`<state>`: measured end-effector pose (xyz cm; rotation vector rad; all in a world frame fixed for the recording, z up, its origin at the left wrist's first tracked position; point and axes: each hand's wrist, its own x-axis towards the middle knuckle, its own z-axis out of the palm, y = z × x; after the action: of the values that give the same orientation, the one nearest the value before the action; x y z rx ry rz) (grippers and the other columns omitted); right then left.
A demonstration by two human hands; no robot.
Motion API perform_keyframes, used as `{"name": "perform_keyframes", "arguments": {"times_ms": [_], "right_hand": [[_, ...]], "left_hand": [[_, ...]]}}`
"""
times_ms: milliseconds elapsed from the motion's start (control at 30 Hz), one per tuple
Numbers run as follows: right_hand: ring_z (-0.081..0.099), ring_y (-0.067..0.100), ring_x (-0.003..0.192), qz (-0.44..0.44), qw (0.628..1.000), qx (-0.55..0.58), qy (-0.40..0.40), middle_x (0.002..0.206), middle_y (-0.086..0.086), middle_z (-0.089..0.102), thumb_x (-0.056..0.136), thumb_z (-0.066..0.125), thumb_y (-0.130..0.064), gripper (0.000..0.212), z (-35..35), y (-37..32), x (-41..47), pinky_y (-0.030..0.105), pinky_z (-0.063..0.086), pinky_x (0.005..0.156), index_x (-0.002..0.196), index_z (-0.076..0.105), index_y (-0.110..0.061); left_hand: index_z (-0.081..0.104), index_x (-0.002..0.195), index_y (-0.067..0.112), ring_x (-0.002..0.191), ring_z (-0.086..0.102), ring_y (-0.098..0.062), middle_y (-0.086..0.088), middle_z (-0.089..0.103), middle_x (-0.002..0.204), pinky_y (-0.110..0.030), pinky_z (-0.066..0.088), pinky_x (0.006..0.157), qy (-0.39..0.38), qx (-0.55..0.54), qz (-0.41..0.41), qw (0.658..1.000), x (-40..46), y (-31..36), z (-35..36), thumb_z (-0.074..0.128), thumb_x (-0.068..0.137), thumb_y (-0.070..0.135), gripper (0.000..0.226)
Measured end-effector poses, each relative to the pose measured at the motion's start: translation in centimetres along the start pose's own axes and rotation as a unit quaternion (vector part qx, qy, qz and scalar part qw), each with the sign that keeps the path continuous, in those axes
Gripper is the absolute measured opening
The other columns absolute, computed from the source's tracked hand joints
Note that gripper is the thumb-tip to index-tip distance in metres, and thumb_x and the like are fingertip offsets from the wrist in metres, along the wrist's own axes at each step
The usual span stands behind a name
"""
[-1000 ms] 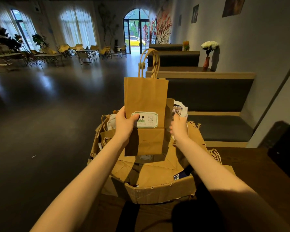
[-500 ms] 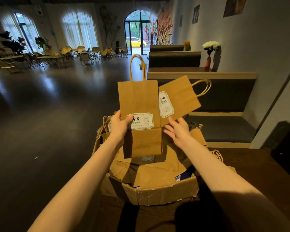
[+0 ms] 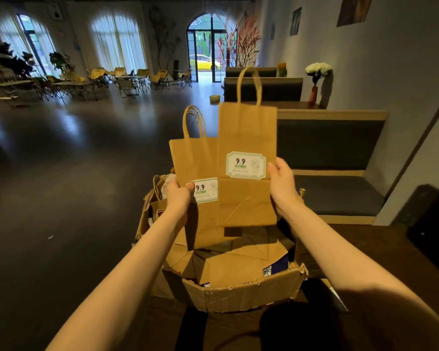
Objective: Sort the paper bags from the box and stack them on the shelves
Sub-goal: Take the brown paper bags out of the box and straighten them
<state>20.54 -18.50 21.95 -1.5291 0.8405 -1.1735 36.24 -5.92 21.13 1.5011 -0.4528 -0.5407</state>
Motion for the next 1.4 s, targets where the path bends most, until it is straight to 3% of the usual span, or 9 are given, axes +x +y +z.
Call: {"name": "perform_keyframes", "arguments": {"times_ms": [233, 433, 600, 733, 867, 967, 1133, 1233, 1400], "right_hand": [[0.047, 0.02, 0.129, 0.099, 0.994, 0.03, -0.046, 0.139, 0.004, 0.051, 0.1, 0.04, -0.02, 0.039, 3.1, 3.7, -1.4, 0.048, 0.042, 0.105, 0.139, 0.045, -0.017], [0.052, 0.016, 0.123, 0.101, 0.992, 0.026, -0.077, 0.132, 0.002, 0.057, 0.098, 0.047, -0.018, 0.036, 3.5, 3.7, -1.1, 0.042, 0.046, 0.102, 0.134, 0.05, -0.014], [0.06, 0.018, 0.104, 0.12, 0.984, -0.006, -0.134, 0.109, 0.005, 0.064, 0.096, 0.05, -0.014, 0.013, 4.0, 5.9, -1.7, 0.035, 0.052, 0.088, 0.108, 0.056, -0.014], [0.055, 0.022, 0.119, 0.129, 0.973, -0.048, -0.184, 0.127, 0.007, 0.059, 0.095, 0.052, -0.024, 0.023, 4.5, 9.1, -1.6, 0.047, 0.047, 0.099, 0.116, 0.054, -0.017], [0.062, 0.009, 0.09, 0.098, 0.974, -0.057, -0.196, 0.098, -0.002, 0.065, 0.099, 0.045, -0.013, 0.014, 4.3, 7.4, -1.1, 0.022, 0.053, 0.076, 0.101, 0.058, -0.015], [0.057, 0.012, 0.087, 0.062, 0.966, -0.115, -0.225, 0.087, -0.003, 0.062, 0.1, 0.041, -0.019, 0.023, 3.5, 7.5, 0.5, 0.027, 0.045, 0.08, 0.097, 0.064, -0.014], [0.05, 0.022, 0.122, 0.056, 0.887, -0.349, -0.296, 0.132, 0.006, 0.055, 0.096, 0.051, -0.026, 0.041, 2.0, 10.5, 1.9, 0.03, 0.039, 0.099, 0.134, 0.05, -0.009], [0.05, 0.026, 0.123, 0.041, 0.826, -0.452, -0.333, 0.135, 0.006, 0.053, 0.086, 0.063, -0.04, 0.059, 2.3, 12.7, 1.8, 0.037, 0.042, 0.101, 0.135, 0.047, -0.012], [0.045, 0.028, 0.124, -0.027, 0.765, -0.567, -0.304, 0.135, 0.008, 0.049, 0.075, 0.072, -0.05, 0.08, 3.2, 13.3, 1.2, 0.041, 0.04, 0.102, 0.14, 0.038, -0.017]], "left_hand": [[0.048, 0.123, 0.009, 0.087, 0.06, -0.004, 0.001, 0.061, 0.104, -0.011, 0.048, 0.062, -0.106, -0.015, 0.06, 0.992, -1.5, -0.2, 1.8, 0.041, 0.1, 0.022, 0.027], [0.045, 0.115, 0.026, 0.106, 0.058, -0.01, 0.004, 0.06, 0.115, -0.027, 0.05, 0.089, -0.13, 0.035, 0.128, 0.983, -0.5, -1.7, 0.5, 0.055, 0.093, 0.011, 0.028], [0.044, 0.129, 0.018, 0.106, 0.056, -0.007, 0.004, 0.058, 0.118, -0.028, 0.048, 0.092, -0.135, 0.055, 0.104, 0.984, 0.5, -4.0, -0.3, 0.05, 0.095, 0.012, 0.035], [0.041, 0.13, 0.013, 0.114, 0.053, -0.016, -0.003, 0.056, 0.126, -0.028, 0.045, 0.092, -0.121, 0.079, 0.07, 0.987, 1.2, -6.6, -0.3, 0.055, 0.092, 0.009, 0.041], [0.049, 0.117, 0.016, 0.111, 0.057, -0.019, 0.0, 0.06, 0.114, -0.027, 0.049, 0.087, -0.096, 0.069, 0.074, 0.99, 1.8, -6.6, -0.3, 0.052, 0.093, 0.006, 0.027], [0.045, 0.128, 0.014, 0.112, 0.054, -0.012, 0.004, 0.056, 0.117, -0.028, 0.044, 0.094, -0.064, 0.08, 0.118, 0.988, 2.1, -5.6, -0.5, 0.05, 0.094, 0.008, 0.035], [0.032, 0.135, 0.011, 0.117, 0.049, -0.008, 0.002, 0.052, 0.129, -0.024, 0.042, 0.097, -0.018, 0.157, 0.167, 0.973, 3.2, -5.3, -1.7, 0.047, 0.096, 0.009, 0.042], [0.032, 0.136, 0.008, 0.121, 0.052, -0.015, -0.007, 0.053, 0.133, -0.028, 0.045, 0.099, -0.005, 0.159, 0.159, 0.974, 3.6, -5.7, -2.3, 0.047, 0.096, 0.007, 0.042], [0.035, 0.134, 0.006, 0.114, 0.051, -0.008, -0.005, 0.054, 0.13, -0.007, 0.044, 0.083, 0.016, 0.15, 0.132, 0.98, 3.9, -6.0, -2.7, 0.047, 0.095, 0.005, 0.041]]}}
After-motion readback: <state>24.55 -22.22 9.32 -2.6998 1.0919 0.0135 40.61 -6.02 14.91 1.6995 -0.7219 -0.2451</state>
